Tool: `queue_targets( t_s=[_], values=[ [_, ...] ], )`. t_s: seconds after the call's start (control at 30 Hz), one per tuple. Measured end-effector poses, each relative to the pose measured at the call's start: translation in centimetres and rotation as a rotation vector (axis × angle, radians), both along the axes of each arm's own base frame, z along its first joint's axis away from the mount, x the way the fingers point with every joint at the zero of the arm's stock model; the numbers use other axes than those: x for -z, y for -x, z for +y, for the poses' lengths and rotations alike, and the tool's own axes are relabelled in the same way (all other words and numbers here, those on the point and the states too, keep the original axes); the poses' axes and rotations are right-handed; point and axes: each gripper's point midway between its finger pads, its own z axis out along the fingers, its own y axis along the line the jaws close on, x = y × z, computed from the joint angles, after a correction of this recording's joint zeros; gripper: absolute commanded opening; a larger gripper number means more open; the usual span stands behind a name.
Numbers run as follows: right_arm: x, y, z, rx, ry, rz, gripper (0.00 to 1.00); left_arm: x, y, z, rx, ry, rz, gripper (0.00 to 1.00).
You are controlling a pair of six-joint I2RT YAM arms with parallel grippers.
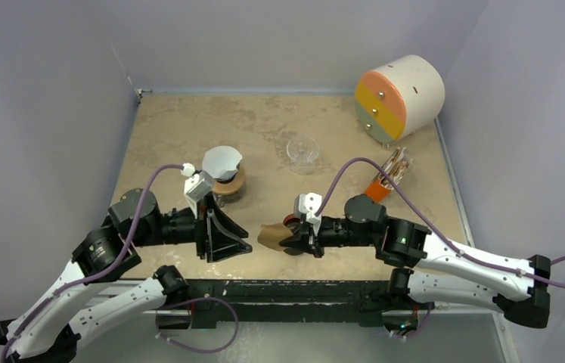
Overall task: Place the coffee filter in the dripper
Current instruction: Pick up the coffee filter from the center of the board.
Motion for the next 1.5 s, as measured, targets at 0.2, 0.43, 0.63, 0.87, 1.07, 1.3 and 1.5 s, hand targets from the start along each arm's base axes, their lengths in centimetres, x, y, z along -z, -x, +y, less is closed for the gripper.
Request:
queue_targets(
  t_s=[0.2,0.43,0.63,0.87,1.07,1.3,1.5],
  values=[
    [1.1,-1.0,0.5,-0.013,-0.031,-0.142,0.0,1.3,-1.1,-0.2,-0.056,-0.04,0.039,0.41],
    [0.9,-4.2,0.6,0.071,-0.088,-0.407,0.0,2.9,-2.7,-0.4,-0.176,-0.054,0.179,0.45],
    [-0.9,-6.7,0.6,0.177,-0.179,-0.62,0.0,2.8,-3.7,1.3,-0.351,0.068,0.293,0.63],
    [-2.1,-7.3,0.7,0.221,-0.263,-0.733,0.0,4.3,-5.7,1.2,-0.47,0.219,0.411,0.68],
    [-6.6,-7.6,-0.6,0.337,-0.44,-0.686,0.0,7.8,-8.0,-1.5,-0.458,0.311,0.44,0.69],
    [-10.8,-7.2,-2.1,0.418,-0.639,-0.474,0.0,7.0,-9.9,-4.3,-0.383,0.474,0.357,0.69],
    [-12.5,-6.8,-2.1,0.425,-0.74,-0.247,0.0,3.8,-10.0,-6.4,-0.248,0.616,0.253,0.67]
  ],
)
